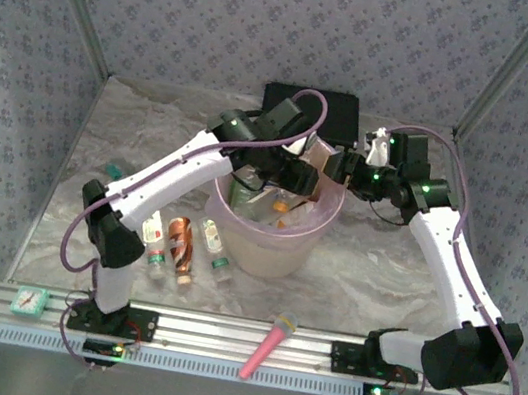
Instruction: Put the plastic bottles in the bin
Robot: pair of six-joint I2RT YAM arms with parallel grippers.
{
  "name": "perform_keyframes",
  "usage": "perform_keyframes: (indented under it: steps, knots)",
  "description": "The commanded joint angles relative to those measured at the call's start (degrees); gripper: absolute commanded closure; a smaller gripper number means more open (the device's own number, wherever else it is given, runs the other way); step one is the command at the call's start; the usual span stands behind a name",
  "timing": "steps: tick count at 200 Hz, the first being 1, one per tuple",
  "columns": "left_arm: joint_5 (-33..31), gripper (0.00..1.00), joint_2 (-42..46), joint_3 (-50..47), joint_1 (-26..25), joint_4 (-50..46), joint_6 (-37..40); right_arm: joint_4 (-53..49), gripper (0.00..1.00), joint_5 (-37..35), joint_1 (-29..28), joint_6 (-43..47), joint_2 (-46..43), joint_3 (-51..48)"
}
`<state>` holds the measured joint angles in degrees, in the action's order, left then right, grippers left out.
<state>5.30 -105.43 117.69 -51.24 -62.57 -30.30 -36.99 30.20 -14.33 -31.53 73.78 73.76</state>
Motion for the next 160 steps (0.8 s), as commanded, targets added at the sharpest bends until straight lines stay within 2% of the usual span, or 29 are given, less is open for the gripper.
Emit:
perform_keyframes:
  steps: [1,22,40,53,80,85,99,125,145,160]
  knots:
    - [-0.55,0.53,4.61,-1.31,-0.08,1.1,-1.41,0.04,0.4,-0.45,0.5,0.68,-1.12,0.58]
    - [-0.27,0.32,6.72,-1.18,-0.09,2.88,-1.59,0.17,0.39,-0.26,0.47,0.59,-1.0,0.56]
    - [-0.29,0.2,7.92,0.42,-0.08,3.56,-1.36,0.34,0.39,-0.14,0.49,0.5,-1.01,0.59]
    - [-0.57,0.16,8.37,1.85,0.0,3.51,-0.66,0.26,0.39,-0.14,0.44,0.5,-1.0,0.66]
    - [-3.7,0.15,8.07,3.76,0.0,2.03,1.13,-0.05,0.39,-0.14,0.35,0.59,-1.03,0.9]
    - [-4.9,0.19,7.84,3.86,0.0,1.76,1.42,-0.03,0.39,-0.16,0.27,0.66,-1.09,1.02]
    - [-6.24,0.37,7.28,3.33,0.0,1.79,1.16,-0.22,0.39,-0.26,0.27,0.68,-1.18,1.1]
    - [-4.43,0.62,6.32,-0.26,0.0,4.81,-0.91,-0.25,0.38,-0.39,0.18,0.59,-1.18,1.27]
    - [-3.99,0.72,6.07,-3.15,0.0,6.0,-2.34,-0.7,0.38,-0.57,0.09,0.83,-1.18,1.6]
    - [-3.3,0.74,6.42,-5.45,0.0,7.33,-3.28,-0.89,0.38,-0.67,0.09,1.01,-1.09,1.75]
